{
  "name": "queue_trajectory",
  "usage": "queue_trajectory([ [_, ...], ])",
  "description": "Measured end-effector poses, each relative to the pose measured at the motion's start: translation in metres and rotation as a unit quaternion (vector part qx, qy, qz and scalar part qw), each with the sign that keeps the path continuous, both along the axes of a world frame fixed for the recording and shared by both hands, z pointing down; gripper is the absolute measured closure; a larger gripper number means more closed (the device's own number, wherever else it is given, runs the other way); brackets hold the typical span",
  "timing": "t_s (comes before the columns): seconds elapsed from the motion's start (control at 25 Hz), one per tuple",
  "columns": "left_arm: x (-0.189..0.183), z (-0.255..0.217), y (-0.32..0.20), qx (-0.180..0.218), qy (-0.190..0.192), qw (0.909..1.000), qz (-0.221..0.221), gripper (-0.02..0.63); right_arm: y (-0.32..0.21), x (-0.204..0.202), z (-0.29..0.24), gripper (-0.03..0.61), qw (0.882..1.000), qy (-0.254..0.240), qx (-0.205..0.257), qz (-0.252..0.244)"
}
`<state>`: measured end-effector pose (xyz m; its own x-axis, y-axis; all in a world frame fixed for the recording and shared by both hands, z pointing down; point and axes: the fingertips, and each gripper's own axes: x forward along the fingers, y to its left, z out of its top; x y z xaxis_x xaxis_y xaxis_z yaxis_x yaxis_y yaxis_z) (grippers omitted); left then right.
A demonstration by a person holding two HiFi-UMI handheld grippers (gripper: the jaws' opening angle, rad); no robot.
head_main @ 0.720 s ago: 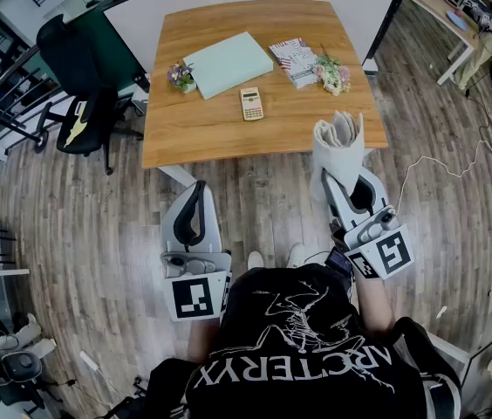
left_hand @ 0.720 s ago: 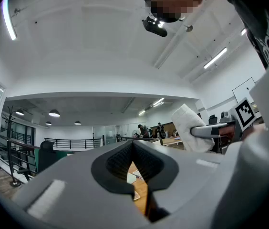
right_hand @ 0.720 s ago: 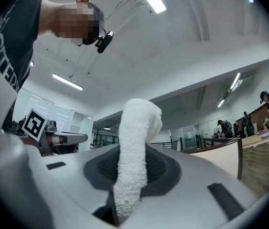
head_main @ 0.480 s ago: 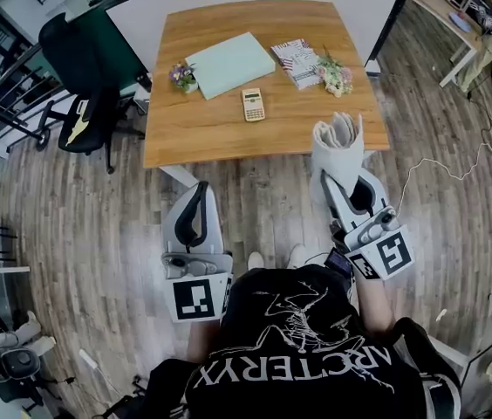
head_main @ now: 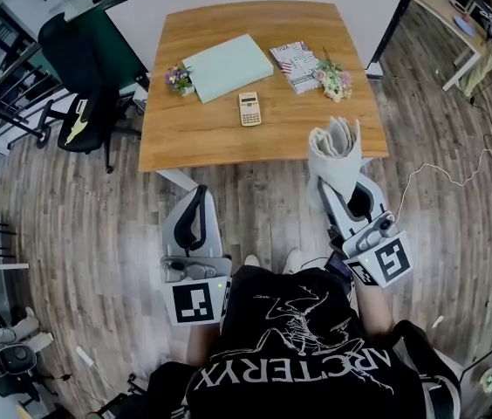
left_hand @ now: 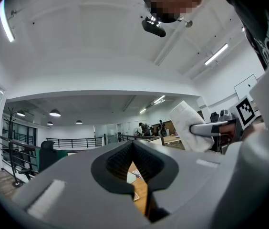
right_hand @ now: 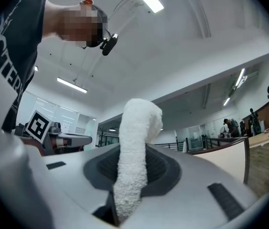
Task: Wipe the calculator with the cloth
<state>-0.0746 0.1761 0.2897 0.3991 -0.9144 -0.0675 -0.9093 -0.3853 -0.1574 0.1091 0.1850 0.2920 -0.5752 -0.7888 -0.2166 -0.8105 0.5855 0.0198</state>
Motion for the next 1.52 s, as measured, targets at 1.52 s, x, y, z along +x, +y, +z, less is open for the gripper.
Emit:
queue_trajectory([
  [1.52,-0.044,0.027,-0.349,-0.051,0.008,0.9983,0.029,0.604,-0.347,-0.039,0.008,0.485,0.998,0.032,-0.029,0.036],
])
